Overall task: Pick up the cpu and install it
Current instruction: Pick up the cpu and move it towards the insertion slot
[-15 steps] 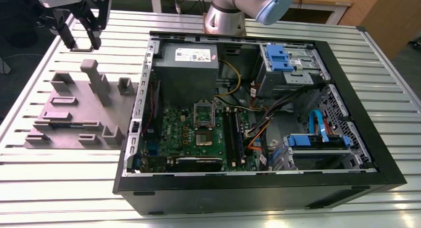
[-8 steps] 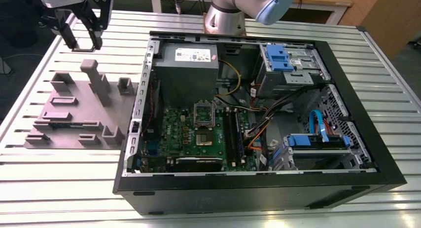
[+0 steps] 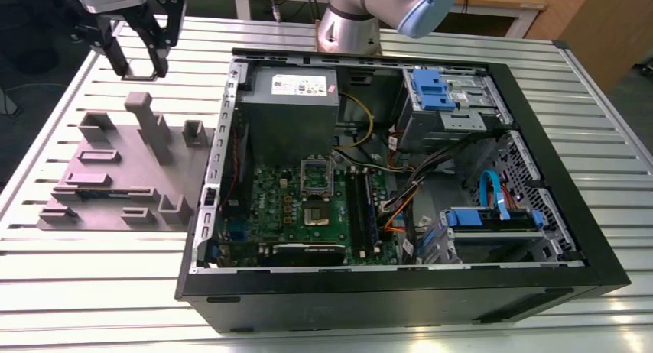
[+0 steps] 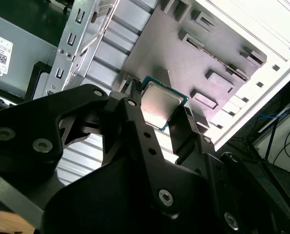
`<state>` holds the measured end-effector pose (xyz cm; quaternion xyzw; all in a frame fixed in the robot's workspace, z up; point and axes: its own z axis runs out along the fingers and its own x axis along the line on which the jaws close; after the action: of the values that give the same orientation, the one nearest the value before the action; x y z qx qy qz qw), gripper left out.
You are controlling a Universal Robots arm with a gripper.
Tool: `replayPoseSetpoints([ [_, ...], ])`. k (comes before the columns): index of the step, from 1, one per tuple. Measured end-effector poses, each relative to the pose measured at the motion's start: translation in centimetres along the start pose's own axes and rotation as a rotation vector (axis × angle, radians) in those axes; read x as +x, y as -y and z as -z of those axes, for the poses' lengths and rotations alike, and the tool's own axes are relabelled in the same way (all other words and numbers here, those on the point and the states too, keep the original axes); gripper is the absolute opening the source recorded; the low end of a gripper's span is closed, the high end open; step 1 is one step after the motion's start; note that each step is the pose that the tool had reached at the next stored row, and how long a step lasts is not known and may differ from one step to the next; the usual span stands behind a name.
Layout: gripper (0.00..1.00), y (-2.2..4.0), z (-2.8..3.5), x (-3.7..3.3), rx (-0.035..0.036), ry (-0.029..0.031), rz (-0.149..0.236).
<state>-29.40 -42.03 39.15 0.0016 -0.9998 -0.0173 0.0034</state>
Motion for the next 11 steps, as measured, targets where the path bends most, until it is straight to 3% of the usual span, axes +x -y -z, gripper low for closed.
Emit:
replayPoseSetpoints([
  [11,0.47,0.02,0.01,-1.97,0.0,0.0,-0.001],
])
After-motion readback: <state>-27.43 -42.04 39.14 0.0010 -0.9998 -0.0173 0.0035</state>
